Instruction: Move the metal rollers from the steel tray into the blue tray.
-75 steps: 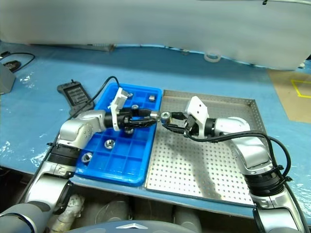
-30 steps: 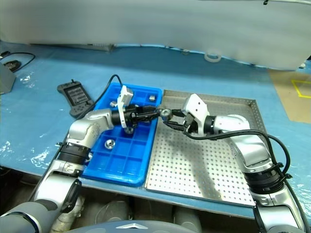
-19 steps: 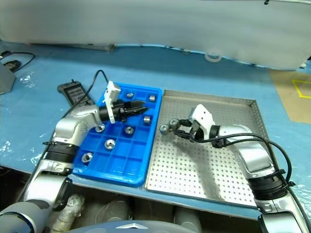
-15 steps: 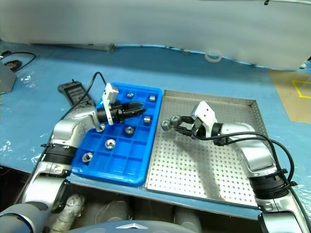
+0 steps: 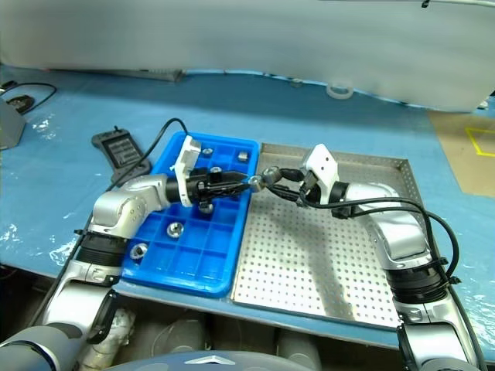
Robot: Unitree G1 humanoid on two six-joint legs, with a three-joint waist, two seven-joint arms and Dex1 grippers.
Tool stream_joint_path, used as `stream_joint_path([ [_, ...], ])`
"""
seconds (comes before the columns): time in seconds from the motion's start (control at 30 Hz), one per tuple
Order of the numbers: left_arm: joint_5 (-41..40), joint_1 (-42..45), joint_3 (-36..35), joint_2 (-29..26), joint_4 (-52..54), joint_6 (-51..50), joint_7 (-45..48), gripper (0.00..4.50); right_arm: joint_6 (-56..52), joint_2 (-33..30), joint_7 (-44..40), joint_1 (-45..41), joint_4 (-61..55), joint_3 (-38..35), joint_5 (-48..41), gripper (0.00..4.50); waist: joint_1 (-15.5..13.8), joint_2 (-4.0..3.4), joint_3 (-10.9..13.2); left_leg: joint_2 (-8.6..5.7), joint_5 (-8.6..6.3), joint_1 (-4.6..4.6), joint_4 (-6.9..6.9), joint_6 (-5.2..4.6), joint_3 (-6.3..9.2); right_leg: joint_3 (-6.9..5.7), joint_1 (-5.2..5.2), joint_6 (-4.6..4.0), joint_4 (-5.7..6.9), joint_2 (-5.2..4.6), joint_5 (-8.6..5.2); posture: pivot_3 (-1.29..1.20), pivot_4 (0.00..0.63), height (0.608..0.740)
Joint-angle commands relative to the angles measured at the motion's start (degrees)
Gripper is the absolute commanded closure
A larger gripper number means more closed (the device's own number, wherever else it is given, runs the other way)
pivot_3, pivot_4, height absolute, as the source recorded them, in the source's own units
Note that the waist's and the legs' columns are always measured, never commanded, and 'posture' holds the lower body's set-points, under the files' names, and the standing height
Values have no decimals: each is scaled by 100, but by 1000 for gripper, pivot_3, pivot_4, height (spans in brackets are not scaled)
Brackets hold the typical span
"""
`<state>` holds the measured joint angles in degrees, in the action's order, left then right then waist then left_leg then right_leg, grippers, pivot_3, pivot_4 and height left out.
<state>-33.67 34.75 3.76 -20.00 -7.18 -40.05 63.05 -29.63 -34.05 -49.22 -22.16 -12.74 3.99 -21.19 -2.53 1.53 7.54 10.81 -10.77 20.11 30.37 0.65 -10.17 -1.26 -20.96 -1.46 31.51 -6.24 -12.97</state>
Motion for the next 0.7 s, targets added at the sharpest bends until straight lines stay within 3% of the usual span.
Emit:
stream_joint_path([
  [0.03,-179,179,-137,-3,58,-65,47,2305,142,12,35,-148,-111,-149,-33,2930,1,0,0,0,0,0,0,0,0,0,0,0,0,0,0,-98,150,740],
  [0.37,-55,368,-314,351,-328,343,-269,2305,-88,118,107,-371,-242,-195,-226,2930,4,0,0,0,2,0,2,2,0,1,2,0,-1,0,0,-106,150,740],
  [0.47,-88,398,-417,415,-345,338,-430,1721,-97,95,113,-359,-239,-207,-238,2930,7,0,0,0,1,0,2,1,1,0,1,0,-1,0,0,-104,150,740],
  [0.63,21,248,-209,295,-85,269,-314,146,-66,80,105,-337,-204,-136,-189,2930,9,0,0,1,1,0,1,-1,1,0,0,0,-1,1,0,-99,150,740],
  [0.7,-41,200,-158,261,6,213,-212,69,-71,88,93,-361,-200,-124,-197,2930,5,0,0,1,0,0,1,-1,1,0,0,0,-1,0,0,-97,150,740],
])
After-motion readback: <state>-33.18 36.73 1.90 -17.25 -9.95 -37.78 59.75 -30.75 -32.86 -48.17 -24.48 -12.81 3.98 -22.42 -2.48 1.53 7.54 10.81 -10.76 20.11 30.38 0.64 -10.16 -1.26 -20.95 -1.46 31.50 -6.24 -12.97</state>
